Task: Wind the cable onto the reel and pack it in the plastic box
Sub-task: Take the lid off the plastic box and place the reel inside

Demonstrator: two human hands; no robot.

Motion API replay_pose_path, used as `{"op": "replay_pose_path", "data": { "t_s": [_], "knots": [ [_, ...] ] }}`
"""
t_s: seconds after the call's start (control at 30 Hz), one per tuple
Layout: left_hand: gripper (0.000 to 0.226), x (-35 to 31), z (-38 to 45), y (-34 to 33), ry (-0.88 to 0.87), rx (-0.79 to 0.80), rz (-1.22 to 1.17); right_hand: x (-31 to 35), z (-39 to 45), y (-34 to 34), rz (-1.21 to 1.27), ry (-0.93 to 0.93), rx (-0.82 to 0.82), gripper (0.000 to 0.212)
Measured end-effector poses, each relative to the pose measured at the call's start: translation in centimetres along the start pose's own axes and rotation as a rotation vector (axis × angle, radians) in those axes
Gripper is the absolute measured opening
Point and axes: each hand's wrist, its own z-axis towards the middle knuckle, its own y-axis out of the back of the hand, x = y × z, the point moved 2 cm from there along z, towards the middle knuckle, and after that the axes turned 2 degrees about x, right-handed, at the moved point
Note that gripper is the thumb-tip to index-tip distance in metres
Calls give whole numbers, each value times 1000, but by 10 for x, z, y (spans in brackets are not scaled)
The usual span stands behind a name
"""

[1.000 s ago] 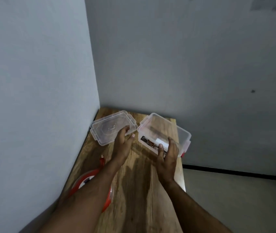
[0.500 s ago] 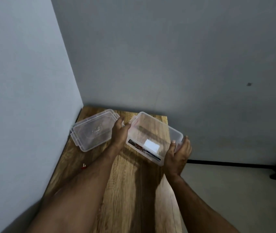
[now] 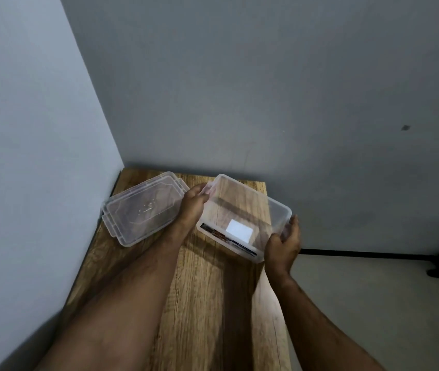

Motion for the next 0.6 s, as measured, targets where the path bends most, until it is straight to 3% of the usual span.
{"op": "replay_pose_path", "data": {
  "t_s": [0.33,0.6],
  "knots": [
    [40,3,-22,6,8,-89,45,9,-5,7,45,-5,74,62],
    [40,7,-76,15,-18,-207,-53,27,-21,20,24,22,192,60]
  ]
}}
